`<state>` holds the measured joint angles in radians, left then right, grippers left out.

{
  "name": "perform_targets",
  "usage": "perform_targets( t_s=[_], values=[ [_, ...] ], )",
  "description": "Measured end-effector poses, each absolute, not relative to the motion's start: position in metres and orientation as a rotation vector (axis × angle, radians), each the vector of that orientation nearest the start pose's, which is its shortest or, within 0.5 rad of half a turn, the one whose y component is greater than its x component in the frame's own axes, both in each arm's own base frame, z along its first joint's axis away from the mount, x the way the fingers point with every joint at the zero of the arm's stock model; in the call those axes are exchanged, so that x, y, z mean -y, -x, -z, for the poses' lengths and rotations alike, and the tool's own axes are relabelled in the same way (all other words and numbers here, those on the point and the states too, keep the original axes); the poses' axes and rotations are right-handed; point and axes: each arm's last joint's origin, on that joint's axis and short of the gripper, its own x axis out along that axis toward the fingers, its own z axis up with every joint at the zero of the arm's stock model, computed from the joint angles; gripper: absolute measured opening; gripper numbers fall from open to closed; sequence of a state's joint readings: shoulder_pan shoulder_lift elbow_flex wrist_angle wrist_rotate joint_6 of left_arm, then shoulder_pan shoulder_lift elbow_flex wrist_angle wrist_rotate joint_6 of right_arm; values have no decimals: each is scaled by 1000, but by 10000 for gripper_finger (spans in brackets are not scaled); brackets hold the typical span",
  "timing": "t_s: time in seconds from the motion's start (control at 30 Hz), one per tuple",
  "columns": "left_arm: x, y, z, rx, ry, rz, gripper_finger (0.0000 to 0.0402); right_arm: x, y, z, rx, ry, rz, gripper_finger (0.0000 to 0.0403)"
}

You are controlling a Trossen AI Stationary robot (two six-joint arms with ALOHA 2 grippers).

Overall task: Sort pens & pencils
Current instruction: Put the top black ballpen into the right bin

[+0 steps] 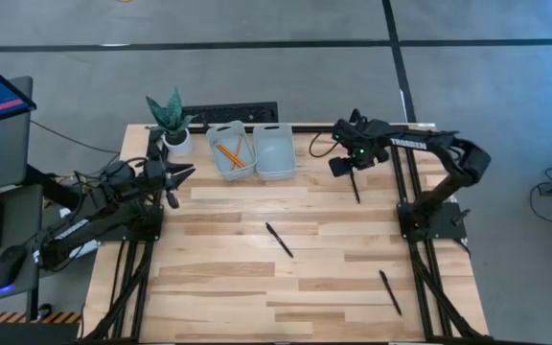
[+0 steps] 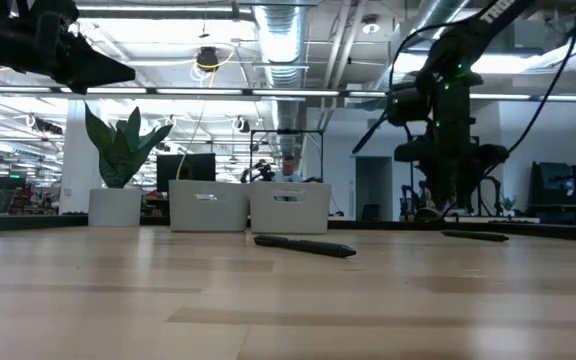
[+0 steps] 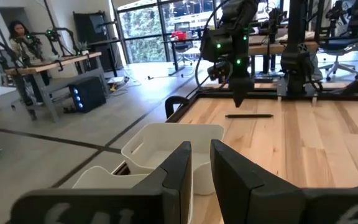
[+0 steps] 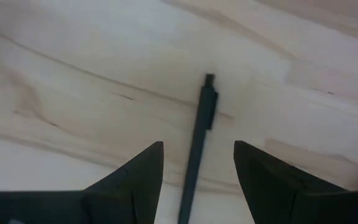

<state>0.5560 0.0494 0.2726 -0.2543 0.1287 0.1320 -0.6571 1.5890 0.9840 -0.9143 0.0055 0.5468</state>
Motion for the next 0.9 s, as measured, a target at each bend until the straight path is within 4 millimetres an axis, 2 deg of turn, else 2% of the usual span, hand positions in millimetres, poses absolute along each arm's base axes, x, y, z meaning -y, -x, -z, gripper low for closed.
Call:
perform_targets(
  t_s=[0.53,0.9],
  values=[
    [-38,-68,-225,-67,-116,-429,52,171,-218,-144,-1439,-918,903,217],
    [-39,-68,-225,-77,-112,-436,52,174,-212,-130,-1348,-1018,830,217]
  ],
)
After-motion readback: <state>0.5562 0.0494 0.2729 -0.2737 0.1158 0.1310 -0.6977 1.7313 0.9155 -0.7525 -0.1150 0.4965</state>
